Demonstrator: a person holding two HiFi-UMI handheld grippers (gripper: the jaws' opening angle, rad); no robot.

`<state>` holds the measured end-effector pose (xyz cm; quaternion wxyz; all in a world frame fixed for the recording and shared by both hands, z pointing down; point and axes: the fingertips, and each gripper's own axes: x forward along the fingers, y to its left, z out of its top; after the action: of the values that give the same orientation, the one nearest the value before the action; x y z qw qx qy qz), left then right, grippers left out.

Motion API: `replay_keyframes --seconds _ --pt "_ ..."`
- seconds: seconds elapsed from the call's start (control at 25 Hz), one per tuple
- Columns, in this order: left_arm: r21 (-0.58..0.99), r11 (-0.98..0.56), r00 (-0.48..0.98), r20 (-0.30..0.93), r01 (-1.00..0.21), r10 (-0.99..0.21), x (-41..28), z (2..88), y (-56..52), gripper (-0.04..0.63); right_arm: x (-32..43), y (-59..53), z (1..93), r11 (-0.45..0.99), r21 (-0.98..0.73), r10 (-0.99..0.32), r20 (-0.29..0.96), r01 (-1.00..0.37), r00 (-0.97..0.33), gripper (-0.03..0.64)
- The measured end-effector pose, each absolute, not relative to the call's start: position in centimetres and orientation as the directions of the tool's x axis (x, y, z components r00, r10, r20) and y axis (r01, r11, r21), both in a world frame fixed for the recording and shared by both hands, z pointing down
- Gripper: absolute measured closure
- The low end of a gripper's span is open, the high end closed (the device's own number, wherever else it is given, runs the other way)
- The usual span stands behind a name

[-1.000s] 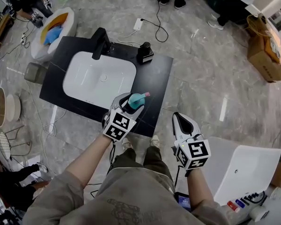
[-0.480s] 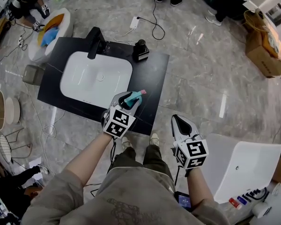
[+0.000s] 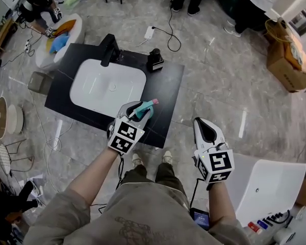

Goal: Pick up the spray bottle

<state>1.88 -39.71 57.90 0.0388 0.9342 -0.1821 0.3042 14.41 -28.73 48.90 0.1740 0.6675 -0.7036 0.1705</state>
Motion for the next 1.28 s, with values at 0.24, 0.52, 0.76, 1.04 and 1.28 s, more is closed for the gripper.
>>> replay_keyframes --seconds 0.24,0.52,0.76,1.04,1.28 --pt "-0.085 -0.906 0.773 0.493 -0.415 -0.400 -0.1 50.6 -40.2 0.452 14.0 -30.0 41.8 0.088 0.004 -0.939 0.334 -0.996 -0.081 0.588" --pt "-0.171 -0.874 0.797 0.360 -0.455 -0.485 -2.7 40.9 -40.2 0.454 12.1 -30.4 34.0 0.152 0.003 -0.976 0.160 -0.988 -0.150 0.588" --pt "-0.223 -0.857 0.815 0.270 -0.465 -0.512 -4.7 34.8 -38.8 0.456 9.5 -29.2 28.9 0.218 0.045 -0.975 0.062 -0.975 -0.215 0.588" --pt "-0.235 -0.840 0.845 0.113 -0.489 -0.523 -7.7 28.8 -36.2 0.457 7.6 -27.7 26.0 0.266 0.062 -0.964 0.005 -0.962 -0.266 0.588" --pt "-0.252 -0.843 0.845 0.134 -0.476 -0.517 -9.5 28.9 -34.5 0.457 6.3 -27.4 26.5 0.306 0.053 -0.952 0.027 -0.951 -0.305 0.588"
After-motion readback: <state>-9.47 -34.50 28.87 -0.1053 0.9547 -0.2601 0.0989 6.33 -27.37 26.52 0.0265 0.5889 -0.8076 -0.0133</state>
